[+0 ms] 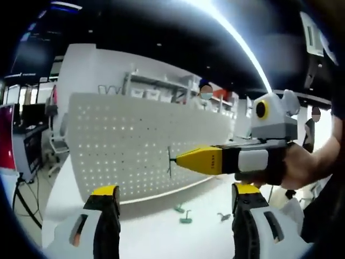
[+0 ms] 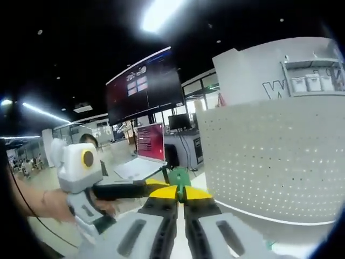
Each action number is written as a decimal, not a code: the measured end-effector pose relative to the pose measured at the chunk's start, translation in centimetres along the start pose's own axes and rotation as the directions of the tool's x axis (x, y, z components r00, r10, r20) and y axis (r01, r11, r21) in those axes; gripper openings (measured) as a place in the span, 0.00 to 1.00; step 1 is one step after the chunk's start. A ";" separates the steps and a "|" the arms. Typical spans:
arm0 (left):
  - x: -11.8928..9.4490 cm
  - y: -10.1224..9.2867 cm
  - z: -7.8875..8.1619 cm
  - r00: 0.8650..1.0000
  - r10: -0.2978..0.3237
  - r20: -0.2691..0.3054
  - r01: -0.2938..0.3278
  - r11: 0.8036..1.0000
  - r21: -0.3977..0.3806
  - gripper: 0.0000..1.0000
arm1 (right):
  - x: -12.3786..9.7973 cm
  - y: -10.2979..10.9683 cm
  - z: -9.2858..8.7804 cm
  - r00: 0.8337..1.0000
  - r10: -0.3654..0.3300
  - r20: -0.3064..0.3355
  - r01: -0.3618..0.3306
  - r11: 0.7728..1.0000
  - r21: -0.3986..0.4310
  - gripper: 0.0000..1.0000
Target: Insert the hook assembly into the mounting plate slot until the hook locks in place.
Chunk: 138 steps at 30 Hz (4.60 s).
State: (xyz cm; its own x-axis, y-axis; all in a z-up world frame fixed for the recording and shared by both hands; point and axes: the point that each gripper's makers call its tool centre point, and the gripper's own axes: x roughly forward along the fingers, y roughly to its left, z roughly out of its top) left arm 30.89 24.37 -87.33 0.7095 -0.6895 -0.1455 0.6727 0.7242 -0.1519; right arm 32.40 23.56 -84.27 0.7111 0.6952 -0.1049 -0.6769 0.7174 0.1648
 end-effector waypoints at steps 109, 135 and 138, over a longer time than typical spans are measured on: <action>0.8 1.9 -2.9 0.995 0.028 -0.093 -0.034 0.998 -0.060 1.00 | -1.1 -26.6 7.9 0.656 -0.706 0.265 0.699 0.702 0.139 0.01; -0.2 1.8 -3.2 0.994 0.048 -0.097 -0.055 0.996 -0.070 1.00 | -0.9 -25.8 8.9 0.681 -0.687 0.254 0.687 0.719 0.103 0.13; -0.5 1.8 -3.4 0.993 0.055 -0.102 -0.062 0.996 -0.065 1.00 | -1.2 -25.6 9.1 0.679 -0.687 0.258 0.689 0.718 0.098 0.15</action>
State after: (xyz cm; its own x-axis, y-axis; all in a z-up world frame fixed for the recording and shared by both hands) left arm 31.05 25.98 -90.83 0.7200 -0.6463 -0.2527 0.6125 0.7631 -0.2063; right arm 50.64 3.93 -79.49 0.9971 -0.0328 0.0681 0.0228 0.9896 0.1420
